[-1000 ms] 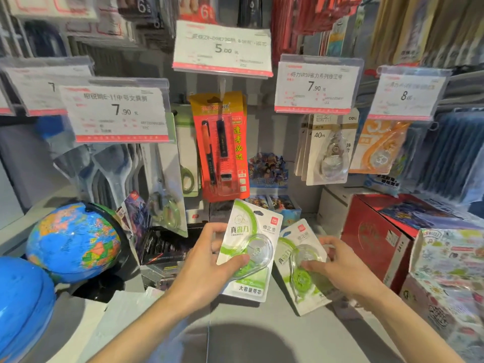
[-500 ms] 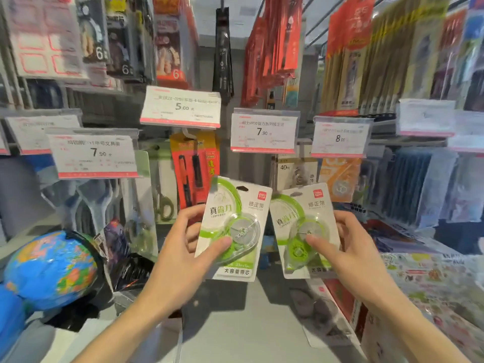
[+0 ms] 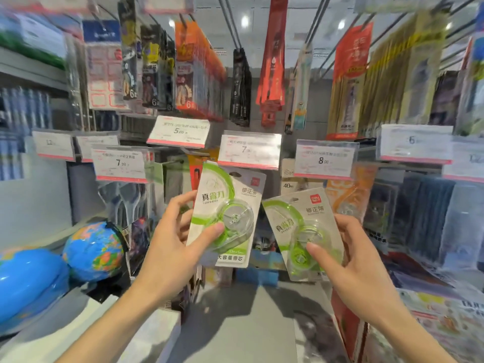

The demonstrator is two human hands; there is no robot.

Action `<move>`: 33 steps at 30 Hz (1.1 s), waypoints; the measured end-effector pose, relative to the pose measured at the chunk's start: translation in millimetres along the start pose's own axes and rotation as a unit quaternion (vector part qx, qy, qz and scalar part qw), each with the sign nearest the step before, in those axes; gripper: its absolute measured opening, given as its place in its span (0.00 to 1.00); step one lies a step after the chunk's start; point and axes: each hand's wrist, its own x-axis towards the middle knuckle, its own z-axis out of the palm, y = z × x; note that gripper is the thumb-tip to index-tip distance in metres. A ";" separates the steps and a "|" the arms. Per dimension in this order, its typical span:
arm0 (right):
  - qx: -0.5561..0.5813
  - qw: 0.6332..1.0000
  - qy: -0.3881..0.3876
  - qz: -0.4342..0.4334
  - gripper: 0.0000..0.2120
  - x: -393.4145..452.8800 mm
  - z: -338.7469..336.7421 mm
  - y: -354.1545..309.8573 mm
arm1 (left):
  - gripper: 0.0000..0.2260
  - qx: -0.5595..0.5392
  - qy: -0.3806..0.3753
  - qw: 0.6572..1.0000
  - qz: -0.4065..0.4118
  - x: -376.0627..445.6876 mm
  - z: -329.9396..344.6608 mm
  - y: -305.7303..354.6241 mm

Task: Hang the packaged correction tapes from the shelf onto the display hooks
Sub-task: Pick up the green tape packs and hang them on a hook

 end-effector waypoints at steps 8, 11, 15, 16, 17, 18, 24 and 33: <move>0.010 1.000 0.013 -0.025 0.20 -2.2 1.2 -13.4 | 0.23 0.058 0.002 0.997 0.047 3.3 -13.4 24.9; 0.005 0.999 0.010 -0.035 0.21 -2.4 6.1 -16.8 | 0.23 0.079 0.006 0.995 0.066 9.0 -19.5 36.9; -0.008 0.999 -0.010 -0.035 0.22 -1.6 19.0 -17.3 | 0.24 0.098 0.010 0.992 0.076 13.2 -29.1 46.6; -0.007 0.999 -0.018 -0.032 0.22 0.3 24.0 -17.6 | 0.23 0.102 0.012 0.992 0.078 13.9 -30.8 47.8; 0.001 0.999 -0.026 -0.029 0.22 3.4 29.9 -17.9 | 0.23 0.105 0.013 0.991 0.079 14.6 -32.1 48.7; 0.017 0.999 -0.033 -0.024 0.22 7.0 36.1 -18.0 | 0.23 0.106 0.015 0.991 0.079 15.4 -33.1 49.2; 0.098 0.995 -0.017 -0.004 0.21 37.8 63.0 -20.0 | 0.24 0.104 0.019 0.992 0.068 17.9 -37.2 51.6; 0.136 0.990 0.009 0.034 0.14 67.4 70.8 -17.2 | 0.26 0.105 0.026 0.992 0.064 22.0 -42.2 48.3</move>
